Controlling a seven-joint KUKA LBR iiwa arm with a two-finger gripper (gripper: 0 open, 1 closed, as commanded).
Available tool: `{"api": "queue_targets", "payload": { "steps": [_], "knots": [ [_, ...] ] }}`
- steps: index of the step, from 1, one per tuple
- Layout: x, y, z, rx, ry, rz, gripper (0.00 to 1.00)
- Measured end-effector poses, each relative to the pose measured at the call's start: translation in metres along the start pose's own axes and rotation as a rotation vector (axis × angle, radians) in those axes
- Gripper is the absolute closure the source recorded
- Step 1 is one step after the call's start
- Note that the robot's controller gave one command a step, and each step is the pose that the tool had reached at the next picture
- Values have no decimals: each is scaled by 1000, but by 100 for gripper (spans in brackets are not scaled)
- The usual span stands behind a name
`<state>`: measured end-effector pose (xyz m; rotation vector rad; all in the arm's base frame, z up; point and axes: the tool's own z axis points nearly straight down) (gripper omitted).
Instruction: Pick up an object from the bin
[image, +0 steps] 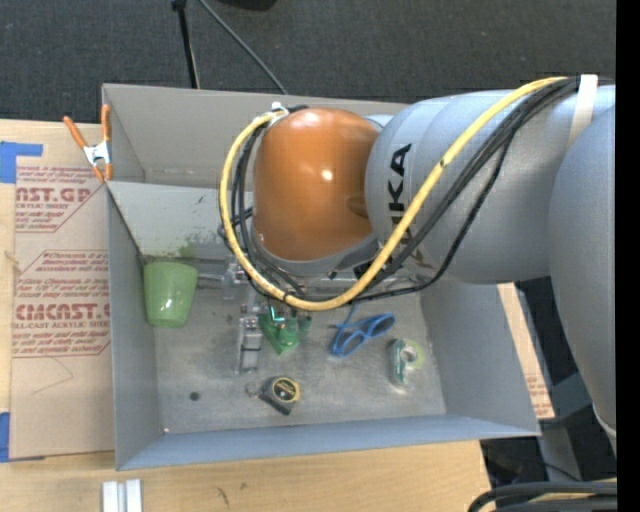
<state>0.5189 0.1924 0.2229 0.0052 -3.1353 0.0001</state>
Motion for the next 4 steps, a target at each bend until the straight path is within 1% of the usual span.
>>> {"api": "queue_targets", "payload": {
  "steps": [1, 2, 3, 4],
  "knots": [
    [20, -59, 66, 4, 2, 16, 0],
    [39, -94, 152, 0, -5, 91, 0],
    [39, -92, 148, -2, -6, 88, 100],
    [21, -134, -1, 1, -14, -213, 100]
  ]
}}
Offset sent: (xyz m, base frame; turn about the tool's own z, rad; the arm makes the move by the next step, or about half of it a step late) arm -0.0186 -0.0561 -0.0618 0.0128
